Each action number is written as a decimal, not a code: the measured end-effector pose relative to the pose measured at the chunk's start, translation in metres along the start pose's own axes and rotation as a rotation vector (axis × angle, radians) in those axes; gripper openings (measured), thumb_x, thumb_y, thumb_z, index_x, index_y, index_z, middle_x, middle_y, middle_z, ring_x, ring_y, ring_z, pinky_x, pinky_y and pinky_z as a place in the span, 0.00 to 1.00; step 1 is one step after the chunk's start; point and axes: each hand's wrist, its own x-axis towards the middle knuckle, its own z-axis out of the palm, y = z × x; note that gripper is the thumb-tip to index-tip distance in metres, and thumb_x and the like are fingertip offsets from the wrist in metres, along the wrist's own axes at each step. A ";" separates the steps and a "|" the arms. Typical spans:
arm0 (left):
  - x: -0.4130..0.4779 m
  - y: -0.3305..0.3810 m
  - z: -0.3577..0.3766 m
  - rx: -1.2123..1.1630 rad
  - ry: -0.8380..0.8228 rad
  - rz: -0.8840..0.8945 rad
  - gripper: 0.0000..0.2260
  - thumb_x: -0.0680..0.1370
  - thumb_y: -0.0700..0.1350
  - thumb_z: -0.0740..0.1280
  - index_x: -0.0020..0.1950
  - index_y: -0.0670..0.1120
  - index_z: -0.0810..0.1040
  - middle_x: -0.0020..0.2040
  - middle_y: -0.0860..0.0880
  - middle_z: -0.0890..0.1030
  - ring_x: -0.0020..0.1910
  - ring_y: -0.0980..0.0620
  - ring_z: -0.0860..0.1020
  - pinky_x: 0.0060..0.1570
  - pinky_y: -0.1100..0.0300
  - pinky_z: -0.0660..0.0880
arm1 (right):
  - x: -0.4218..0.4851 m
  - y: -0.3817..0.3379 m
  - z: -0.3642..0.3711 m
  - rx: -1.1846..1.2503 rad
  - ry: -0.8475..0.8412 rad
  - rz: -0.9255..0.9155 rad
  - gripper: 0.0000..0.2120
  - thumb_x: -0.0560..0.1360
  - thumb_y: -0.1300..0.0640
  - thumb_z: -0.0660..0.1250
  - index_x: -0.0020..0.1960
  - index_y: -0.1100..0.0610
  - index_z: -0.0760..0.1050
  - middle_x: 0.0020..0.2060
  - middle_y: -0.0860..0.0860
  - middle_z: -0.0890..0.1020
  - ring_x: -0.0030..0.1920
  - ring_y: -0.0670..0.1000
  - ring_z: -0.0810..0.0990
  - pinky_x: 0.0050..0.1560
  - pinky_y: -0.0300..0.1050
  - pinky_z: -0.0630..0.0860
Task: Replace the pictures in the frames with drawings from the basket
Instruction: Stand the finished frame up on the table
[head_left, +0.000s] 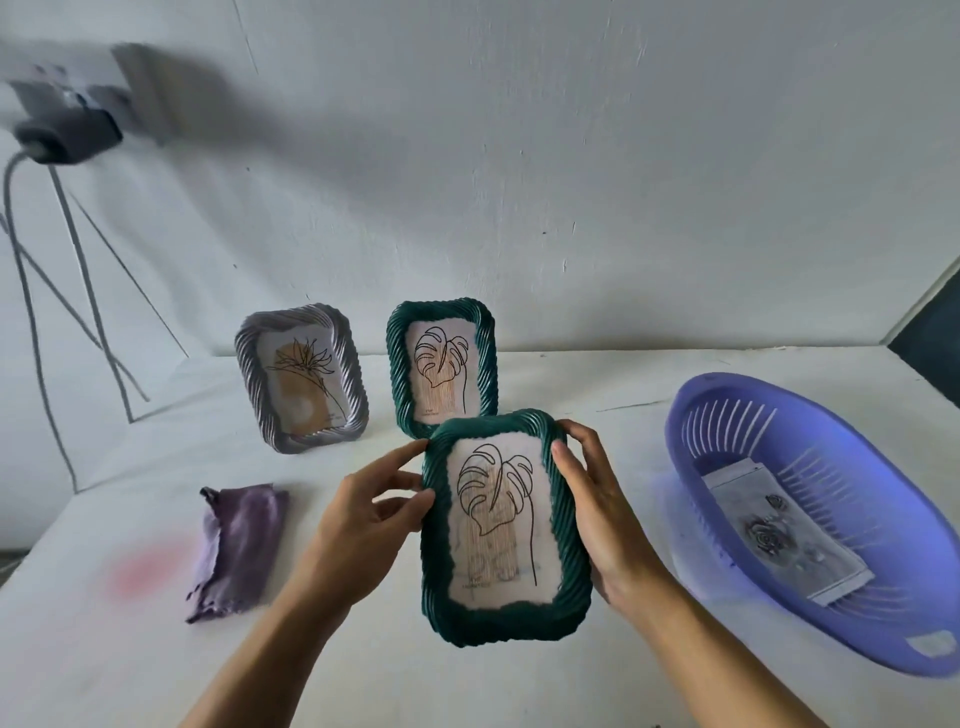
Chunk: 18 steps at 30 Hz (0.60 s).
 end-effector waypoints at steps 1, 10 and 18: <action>-0.002 -0.004 0.000 -0.007 0.005 -0.009 0.20 0.78 0.37 0.70 0.65 0.57 0.78 0.48 0.45 0.84 0.47 0.43 0.84 0.53 0.47 0.82 | -0.002 0.003 0.001 -0.025 -0.002 0.009 0.09 0.83 0.47 0.58 0.62 0.42 0.71 0.54 0.48 0.84 0.56 0.50 0.83 0.59 0.52 0.78; 0.007 -0.049 0.009 0.155 -0.012 -0.058 0.22 0.79 0.35 0.69 0.68 0.56 0.76 0.49 0.49 0.83 0.38 0.56 0.83 0.40 0.63 0.76 | 0.000 0.026 0.000 -0.219 0.079 0.076 0.07 0.82 0.44 0.60 0.59 0.40 0.72 0.54 0.44 0.82 0.58 0.48 0.79 0.59 0.45 0.73; 0.018 -0.069 0.043 0.417 -0.044 0.029 0.20 0.77 0.41 0.72 0.68 0.54 0.78 0.52 0.53 0.83 0.45 0.55 0.81 0.49 0.60 0.78 | 0.005 0.022 -0.024 -0.375 0.116 0.112 0.07 0.81 0.43 0.62 0.58 0.41 0.71 0.52 0.64 0.80 0.44 0.65 0.76 0.43 0.51 0.73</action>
